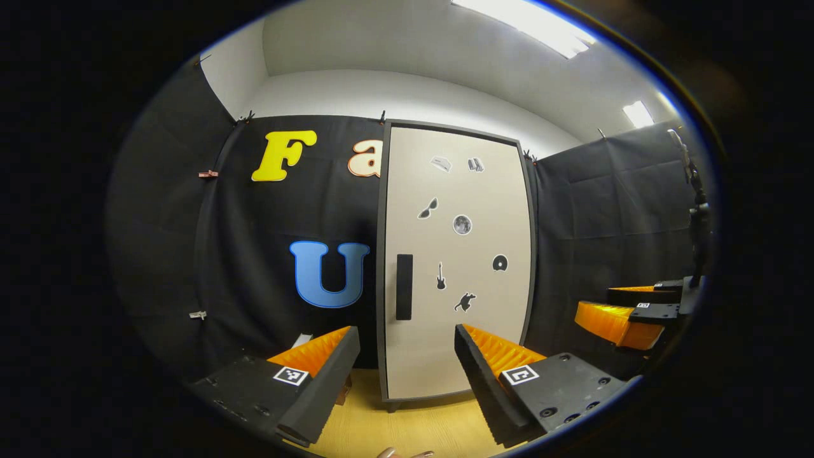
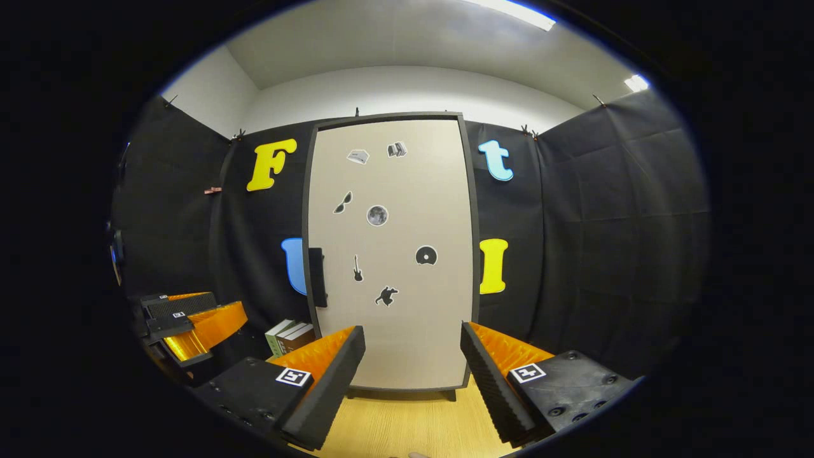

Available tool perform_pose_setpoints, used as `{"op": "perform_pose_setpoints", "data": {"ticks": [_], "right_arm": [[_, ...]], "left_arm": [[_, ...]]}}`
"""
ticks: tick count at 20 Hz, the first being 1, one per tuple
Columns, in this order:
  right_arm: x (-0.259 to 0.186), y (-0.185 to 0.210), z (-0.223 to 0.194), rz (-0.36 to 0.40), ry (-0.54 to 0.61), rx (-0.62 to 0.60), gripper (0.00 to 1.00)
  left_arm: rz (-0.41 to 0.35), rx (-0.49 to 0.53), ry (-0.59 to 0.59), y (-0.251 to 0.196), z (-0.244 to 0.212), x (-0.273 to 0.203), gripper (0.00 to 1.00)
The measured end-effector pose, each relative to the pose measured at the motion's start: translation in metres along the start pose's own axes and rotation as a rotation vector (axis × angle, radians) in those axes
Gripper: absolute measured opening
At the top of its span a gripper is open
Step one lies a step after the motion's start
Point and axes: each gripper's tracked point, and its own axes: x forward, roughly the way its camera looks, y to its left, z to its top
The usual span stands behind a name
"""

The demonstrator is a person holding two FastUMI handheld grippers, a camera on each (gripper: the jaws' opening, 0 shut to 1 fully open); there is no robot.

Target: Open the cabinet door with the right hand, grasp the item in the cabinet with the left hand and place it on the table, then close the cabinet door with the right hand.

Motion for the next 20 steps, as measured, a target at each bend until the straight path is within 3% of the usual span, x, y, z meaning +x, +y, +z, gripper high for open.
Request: {"op": "perform_pose_setpoints", "data": {"ticks": [11,20], "right_arm": [[0.012,0.016,-0.001,0.024,-0.001,-0.006,0.97],[0.055,0.074,-0.005,0.111,-0.017,-0.058,0.98]], "left_arm": [[-0.034,-0.015,-0.026,0.003,0.004,-0.002,0.94],[0.039,-0.023,-0.012,0.061,-0.002,-0.013,0.95]]}}
